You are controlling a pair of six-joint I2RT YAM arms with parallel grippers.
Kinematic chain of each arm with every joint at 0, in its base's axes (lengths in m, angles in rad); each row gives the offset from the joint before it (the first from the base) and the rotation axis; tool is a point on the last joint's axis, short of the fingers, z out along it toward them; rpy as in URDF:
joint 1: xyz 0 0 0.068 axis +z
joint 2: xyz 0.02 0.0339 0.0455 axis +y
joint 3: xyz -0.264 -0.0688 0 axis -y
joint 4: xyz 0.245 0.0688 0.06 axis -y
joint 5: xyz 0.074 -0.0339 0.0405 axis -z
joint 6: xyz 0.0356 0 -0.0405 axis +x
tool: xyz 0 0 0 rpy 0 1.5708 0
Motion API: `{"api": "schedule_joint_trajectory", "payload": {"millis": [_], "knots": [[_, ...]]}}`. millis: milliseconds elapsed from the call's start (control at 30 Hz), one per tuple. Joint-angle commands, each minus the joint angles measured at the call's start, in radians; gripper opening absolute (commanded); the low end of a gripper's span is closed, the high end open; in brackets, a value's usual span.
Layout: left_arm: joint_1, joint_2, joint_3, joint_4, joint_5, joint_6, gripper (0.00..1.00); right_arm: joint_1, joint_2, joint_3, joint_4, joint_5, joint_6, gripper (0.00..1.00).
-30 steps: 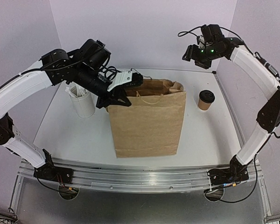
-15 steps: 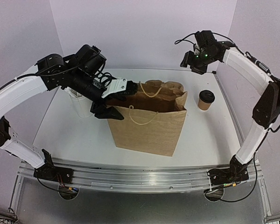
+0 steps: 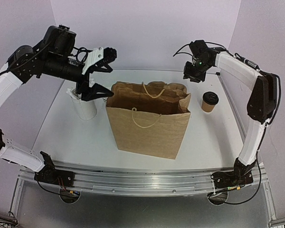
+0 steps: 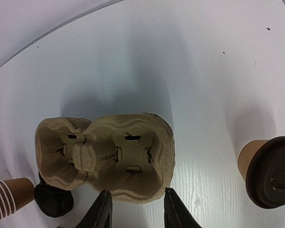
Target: Pack the takeout coffee
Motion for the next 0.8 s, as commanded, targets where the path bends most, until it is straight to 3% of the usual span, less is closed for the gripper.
{"api": "schedule_joint_trajectory", "payload": {"millis": [0, 167, 367, 500, 767], "knots": [[0.098, 0.042, 0.075, 0.142, -0.042, -0.182, 0.91, -0.016, 0.083, 0.092, -0.059, 0.000, -0.021, 0.35], [0.140, 0.169, 0.118, 0.199, -0.098, -0.219, 0.93, -0.018, 0.121, 0.136, -0.078, -0.001, -0.050, 0.39], [0.170, 0.338, 0.285, 0.116, 0.031, -0.182, 0.93, -0.019, 0.163, 0.143, -0.094, -0.010, -0.025, 0.39], [0.207, 0.389, 0.315, 0.120, 0.093, -0.130, 0.92, -0.019, 0.188, 0.142, -0.121, -0.011, -0.021, 0.39], [0.255, 0.426, 0.310, 0.151, 0.235, -0.167, 0.92, 0.003, 0.186, 0.192, -0.136, 0.011, -0.059, 0.41]]}}
